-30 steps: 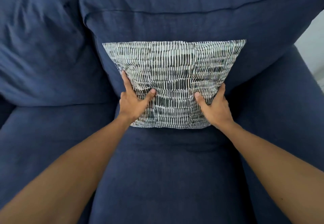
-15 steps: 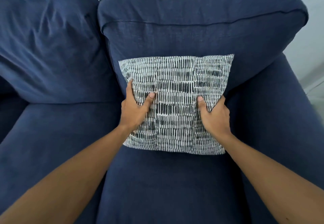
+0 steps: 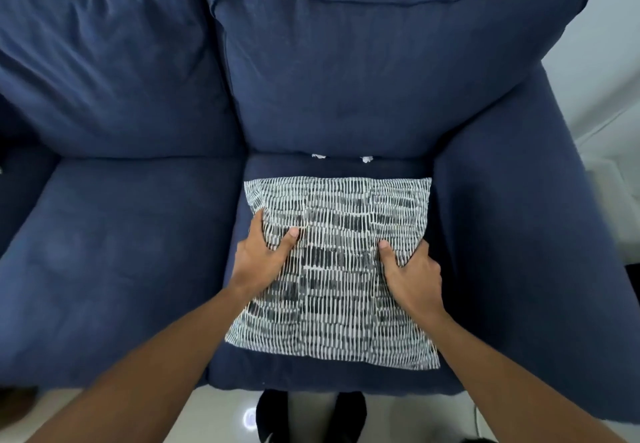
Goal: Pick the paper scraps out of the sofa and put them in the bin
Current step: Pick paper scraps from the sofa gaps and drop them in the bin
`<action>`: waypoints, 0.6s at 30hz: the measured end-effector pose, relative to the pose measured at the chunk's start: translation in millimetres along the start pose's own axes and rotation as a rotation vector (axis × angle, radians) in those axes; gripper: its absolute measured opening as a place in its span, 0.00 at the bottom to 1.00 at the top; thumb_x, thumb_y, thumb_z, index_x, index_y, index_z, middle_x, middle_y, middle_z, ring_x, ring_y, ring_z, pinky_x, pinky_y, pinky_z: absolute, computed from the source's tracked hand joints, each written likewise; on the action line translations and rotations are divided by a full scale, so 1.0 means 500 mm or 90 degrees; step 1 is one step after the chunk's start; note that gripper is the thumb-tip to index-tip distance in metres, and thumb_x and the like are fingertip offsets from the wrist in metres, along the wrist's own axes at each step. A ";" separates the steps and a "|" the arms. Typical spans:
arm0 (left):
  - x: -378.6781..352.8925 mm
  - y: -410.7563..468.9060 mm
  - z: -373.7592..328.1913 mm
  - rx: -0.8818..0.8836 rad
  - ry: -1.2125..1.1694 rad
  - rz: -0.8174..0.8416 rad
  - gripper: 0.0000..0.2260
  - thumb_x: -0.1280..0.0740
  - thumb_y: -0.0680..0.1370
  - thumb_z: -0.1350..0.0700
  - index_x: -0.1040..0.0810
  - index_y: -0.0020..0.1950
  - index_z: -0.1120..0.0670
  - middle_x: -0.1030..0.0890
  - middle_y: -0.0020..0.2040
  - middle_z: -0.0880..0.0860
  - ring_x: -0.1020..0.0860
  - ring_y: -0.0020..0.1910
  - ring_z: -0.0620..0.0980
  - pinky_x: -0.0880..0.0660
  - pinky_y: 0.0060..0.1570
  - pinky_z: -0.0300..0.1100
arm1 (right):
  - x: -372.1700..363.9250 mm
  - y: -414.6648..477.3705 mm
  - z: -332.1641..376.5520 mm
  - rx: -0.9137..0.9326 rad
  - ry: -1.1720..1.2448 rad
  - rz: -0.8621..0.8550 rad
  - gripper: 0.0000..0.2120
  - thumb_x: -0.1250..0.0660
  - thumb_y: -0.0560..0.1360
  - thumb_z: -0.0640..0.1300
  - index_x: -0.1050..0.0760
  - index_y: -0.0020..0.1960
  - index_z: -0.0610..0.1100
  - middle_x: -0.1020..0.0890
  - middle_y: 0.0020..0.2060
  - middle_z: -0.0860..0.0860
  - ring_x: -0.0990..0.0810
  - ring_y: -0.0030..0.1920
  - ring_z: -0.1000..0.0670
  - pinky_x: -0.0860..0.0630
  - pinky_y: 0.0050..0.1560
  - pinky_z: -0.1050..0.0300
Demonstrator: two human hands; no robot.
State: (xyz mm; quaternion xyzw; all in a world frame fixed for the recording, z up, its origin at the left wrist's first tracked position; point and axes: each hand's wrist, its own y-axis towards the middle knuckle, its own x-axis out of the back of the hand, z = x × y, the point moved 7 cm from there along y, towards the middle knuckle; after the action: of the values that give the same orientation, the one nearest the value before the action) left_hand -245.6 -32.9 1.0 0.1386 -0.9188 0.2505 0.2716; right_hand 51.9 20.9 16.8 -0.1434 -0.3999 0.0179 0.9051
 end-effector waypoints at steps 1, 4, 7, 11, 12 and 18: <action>-0.002 -0.011 0.010 0.001 0.009 0.001 0.45 0.39 0.71 0.25 0.51 0.80 0.46 0.25 0.68 0.52 0.24 0.59 0.48 0.29 0.66 0.55 | -0.005 -0.012 -0.011 -0.008 -0.004 0.004 0.28 0.37 0.77 0.64 0.32 0.62 0.42 0.26 0.46 0.54 0.26 0.47 0.48 0.30 0.49 0.53; -0.012 -0.038 0.034 0.019 0.036 0.006 0.43 0.38 0.74 0.30 0.50 0.80 0.51 0.25 0.67 0.56 0.28 0.60 0.49 0.32 0.67 0.53 | -0.026 -0.040 -0.047 -0.034 -0.021 0.014 0.25 0.37 0.77 0.64 0.32 0.57 0.42 0.28 0.39 0.57 0.26 0.43 0.48 0.31 0.46 0.53; -0.029 -0.073 0.056 0.024 0.059 0.005 0.41 0.38 0.76 0.34 0.50 0.80 0.53 0.24 0.66 0.58 0.27 0.56 0.48 0.32 0.66 0.50 | -0.049 -0.066 -0.083 -0.051 -0.037 0.023 0.28 0.38 0.76 0.66 0.32 0.57 0.41 0.24 0.42 0.52 0.25 0.44 0.46 0.30 0.46 0.52; -0.052 -0.095 0.118 0.052 0.116 0.015 0.41 0.41 0.76 0.31 0.52 0.80 0.51 0.25 0.68 0.58 0.26 0.64 0.60 0.31 0.63 0.53 | -0.078 -0.089 -0.130 -0.066 -0.050 0.035 0.31 0.39 0.76 0.68 0.32 0.62 0.42 0.20 0.51 0.46 0.21 0.51 0.42 0.27 0.50 0.48; -0.058 -0.096 0.136 0.055 0.122 0.019 0.42 0.42 0.74 0.29 0.53 0.80 0.49 0.25 0.69 0.58 0.26 0.64 0.60 0.31 0.63 0.55 | -0.082 -0.091 -0.138 -0.068 -0.051 0.033 0.32 0.40 0.75 0.69 0.33 0.64 0.42 0.20 0.53 0.46 0.21 0.53 0.41 0.26 0.52 0.47; -0.087 -0.091 0.188 0.057 0.144 0.016 0.41 0.45 0.74 0.26 0.56 0.79 0.43 0.37 0.75 0.60 0.37 0.73 0.62 0.36 0.67 0.62 | -0.108 -0.099 -0.175 -0.100 -0.125 0.043 0.46 0.48 0.72 0.77 0.42 0.75 0.43 0.28 0.67 0.42 0.28 0.66 0.38 0.28 0.62 0.35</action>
State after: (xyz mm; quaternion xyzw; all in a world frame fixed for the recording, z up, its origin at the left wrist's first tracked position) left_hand -232.8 -116.2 -74.4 0.1096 -0.8718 0.3088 0.3641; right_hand 75.0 -56.0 -64.2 -0.2250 -0.4820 0.0311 0.8462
